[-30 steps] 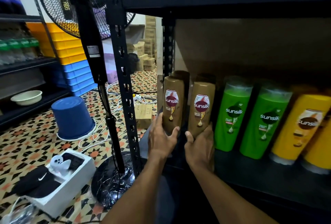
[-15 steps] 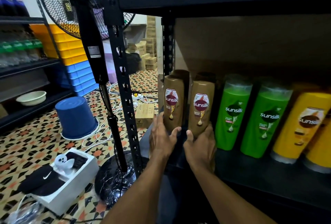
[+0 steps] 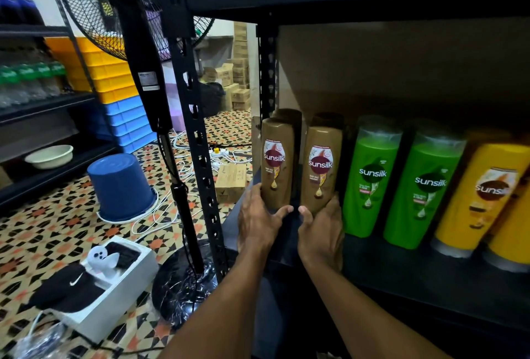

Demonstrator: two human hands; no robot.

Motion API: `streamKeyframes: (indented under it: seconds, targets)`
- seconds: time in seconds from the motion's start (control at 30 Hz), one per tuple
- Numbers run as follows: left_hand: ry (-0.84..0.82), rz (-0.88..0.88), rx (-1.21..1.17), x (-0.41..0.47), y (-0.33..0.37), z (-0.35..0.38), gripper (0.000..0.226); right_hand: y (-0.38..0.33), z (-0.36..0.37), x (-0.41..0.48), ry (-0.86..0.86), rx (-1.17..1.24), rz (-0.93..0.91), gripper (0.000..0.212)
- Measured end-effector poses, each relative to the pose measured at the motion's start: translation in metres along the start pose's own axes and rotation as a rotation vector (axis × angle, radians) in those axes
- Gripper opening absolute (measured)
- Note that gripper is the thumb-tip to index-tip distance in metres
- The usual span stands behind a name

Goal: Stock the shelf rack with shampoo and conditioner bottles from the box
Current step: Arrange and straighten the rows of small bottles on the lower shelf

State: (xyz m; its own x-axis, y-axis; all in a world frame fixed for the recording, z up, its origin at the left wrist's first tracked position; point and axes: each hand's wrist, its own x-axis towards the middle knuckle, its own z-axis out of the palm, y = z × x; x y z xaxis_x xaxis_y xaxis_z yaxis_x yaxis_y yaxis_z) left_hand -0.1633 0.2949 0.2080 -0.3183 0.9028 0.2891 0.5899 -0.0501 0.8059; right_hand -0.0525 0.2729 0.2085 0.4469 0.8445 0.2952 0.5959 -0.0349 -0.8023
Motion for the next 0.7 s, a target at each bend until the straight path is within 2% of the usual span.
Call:
streamKeyframes:
  seconds: [0.17,0.7]
  targets:
    - [-0.02,-0.011,0.013,-0.0004,0.0007,0.0001,0.068,-0.0008,-0.0011,0.0014,-0.023,-0.02,-0.003,0.085]
    - [-0.099,-0.07,0.092,-0.0011,0.0042,-0.0002,0.069,-0.0017,-0.0021,-0.0009,-0.004,0.001,0.01,0.078]
